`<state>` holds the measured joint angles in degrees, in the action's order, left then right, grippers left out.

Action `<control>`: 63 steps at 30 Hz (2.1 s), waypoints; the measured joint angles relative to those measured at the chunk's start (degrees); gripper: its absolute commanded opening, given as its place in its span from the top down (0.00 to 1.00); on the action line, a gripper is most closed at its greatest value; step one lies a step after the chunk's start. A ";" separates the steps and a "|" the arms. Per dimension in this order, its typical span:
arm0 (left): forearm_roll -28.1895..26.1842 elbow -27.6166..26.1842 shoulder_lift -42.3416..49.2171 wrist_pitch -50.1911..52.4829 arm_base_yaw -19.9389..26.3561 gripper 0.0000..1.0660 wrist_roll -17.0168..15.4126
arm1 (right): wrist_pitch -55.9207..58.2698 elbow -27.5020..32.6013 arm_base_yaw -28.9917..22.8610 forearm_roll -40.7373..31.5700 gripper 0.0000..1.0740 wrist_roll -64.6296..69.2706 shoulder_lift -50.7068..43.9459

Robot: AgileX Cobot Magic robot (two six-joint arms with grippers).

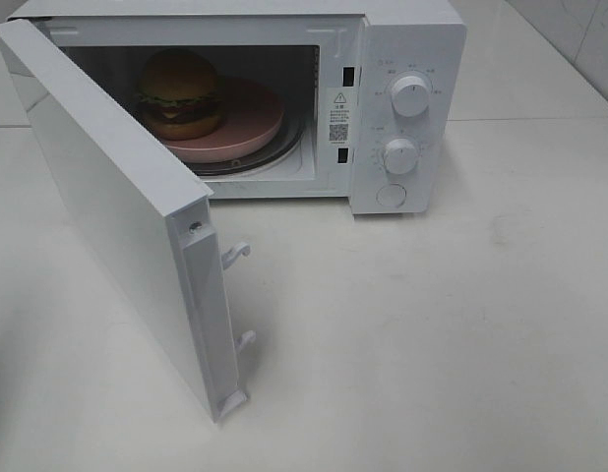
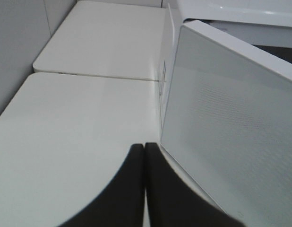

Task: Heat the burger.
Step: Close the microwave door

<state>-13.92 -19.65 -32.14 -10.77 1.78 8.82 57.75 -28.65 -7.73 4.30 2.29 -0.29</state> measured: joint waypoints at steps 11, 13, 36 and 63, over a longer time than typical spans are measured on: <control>0.23 5.90 -10.31 23.38 0.00 1.00 0.86 | 0.00 0.00 0.00 0.00 0.29 0.00 0.00; 2.18 6.13 -14.38 27.79 0.00 1.00 -0.52 | 0.00 0.00 0.00 0.00 0.29 0.00 0.00; 31.40 5.73 -47.78 64.11 -4.30 1.00 -18.11 | 0.00 0.00 0.00 0.00 0.29 0.00 0.00; 19.14 -3.78 -61.88 65.03 -22.29 1.00 -17.02 | 0.00 0.00 0.00 0.00 0.29 0.00 0.00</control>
<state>5.21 -23.43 -94.02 54.26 -20.51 -8.19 57.75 -28.65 -7.73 4.30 2.29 -0.29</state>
